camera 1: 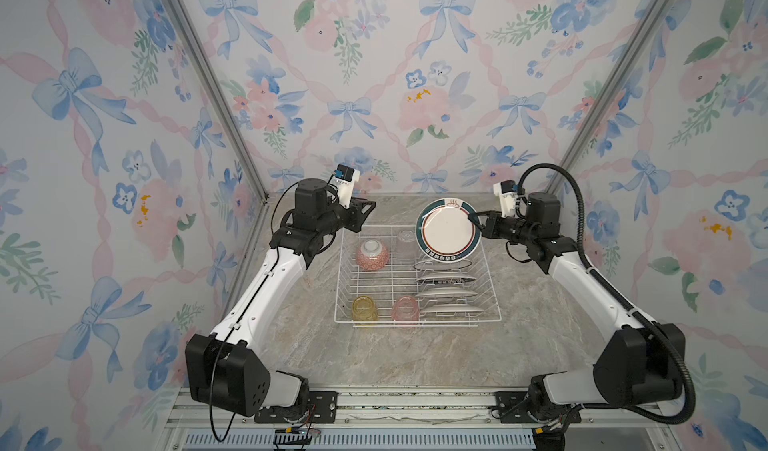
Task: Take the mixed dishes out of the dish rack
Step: 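Grasp the plate rim with the right gripper and release it from the left gripper, then carry the plate beside the rack with the right gripper and lay it flat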
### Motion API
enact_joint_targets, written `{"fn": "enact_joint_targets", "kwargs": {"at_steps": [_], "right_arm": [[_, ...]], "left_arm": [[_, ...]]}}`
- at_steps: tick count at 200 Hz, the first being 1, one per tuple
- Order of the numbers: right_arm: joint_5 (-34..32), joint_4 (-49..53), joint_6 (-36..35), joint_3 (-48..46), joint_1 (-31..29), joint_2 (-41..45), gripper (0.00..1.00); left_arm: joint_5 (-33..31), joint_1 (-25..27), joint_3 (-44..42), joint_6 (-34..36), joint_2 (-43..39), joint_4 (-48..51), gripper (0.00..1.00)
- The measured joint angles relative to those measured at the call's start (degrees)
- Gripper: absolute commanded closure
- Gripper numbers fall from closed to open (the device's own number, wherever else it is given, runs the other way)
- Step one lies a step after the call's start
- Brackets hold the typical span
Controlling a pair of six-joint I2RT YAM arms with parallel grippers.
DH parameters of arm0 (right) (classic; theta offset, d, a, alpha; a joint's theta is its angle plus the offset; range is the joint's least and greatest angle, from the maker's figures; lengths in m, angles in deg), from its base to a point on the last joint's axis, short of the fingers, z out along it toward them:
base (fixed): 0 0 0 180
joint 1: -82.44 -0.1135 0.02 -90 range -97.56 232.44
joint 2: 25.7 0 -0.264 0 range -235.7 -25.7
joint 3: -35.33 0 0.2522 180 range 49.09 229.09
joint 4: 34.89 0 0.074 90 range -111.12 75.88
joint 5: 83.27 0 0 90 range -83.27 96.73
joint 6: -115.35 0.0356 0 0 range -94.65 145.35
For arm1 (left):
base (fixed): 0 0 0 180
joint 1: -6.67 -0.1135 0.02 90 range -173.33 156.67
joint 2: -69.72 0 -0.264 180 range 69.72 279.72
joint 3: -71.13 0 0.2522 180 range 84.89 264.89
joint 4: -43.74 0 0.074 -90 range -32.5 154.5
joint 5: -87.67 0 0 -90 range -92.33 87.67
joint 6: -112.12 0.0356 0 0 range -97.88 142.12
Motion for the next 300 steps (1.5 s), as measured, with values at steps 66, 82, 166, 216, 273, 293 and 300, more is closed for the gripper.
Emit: {"fn": "enact_joint_targets", "kwargs": {"at_steps": [66, 82, 166, 216, 273, 293, 300], "right_arm": [[-17.99, 1.60, 3.72, -6.23, 17.62, 7.34, 1.00], [-20.65, 1.25, 4.72, -10.78, 20.79, 5.97, 1.00], [-22.91, -3.82, 8.66, -18.05, 24.59, -4.42, 1.00], [-20.26, -8.39, 10.14, -18.45, 24.59, -10.19, 0.95], [-17.11, -10.78, 11.13, -18.27, 24.61, -17.03, 0.78], [-17.66, -8.72, 10.16, -18.27, 24.72, -18.27, 0.71], [-18.03, -7.98, 9.94, -18.27, 24.72, -18.27, 0.67]], "left_arm": [[-16.63, 12.50, -7.63, 5.01, 0.92, -0.22, 0.58], [-17.81, 13.25, -7.76, 5.07, 3.08, -0.33, 0.57], [-19.26, 17.97, -7.63, 7.78, 6.73, -3.91, 0.55], [-19.58, 19.28, -7.63, 9.09, 8.22, -3.98, 0.50], [-19.71, 20.04, -6.03, 10.19, 8.76, -3.96, 0.49], [-19.63, 20.13, -4.74, 10.45, 9.51, -3.89, 0.49], [-19.52, 20.17, -4.24, 10.60, 9.86, -3.74, 0.49]]}}
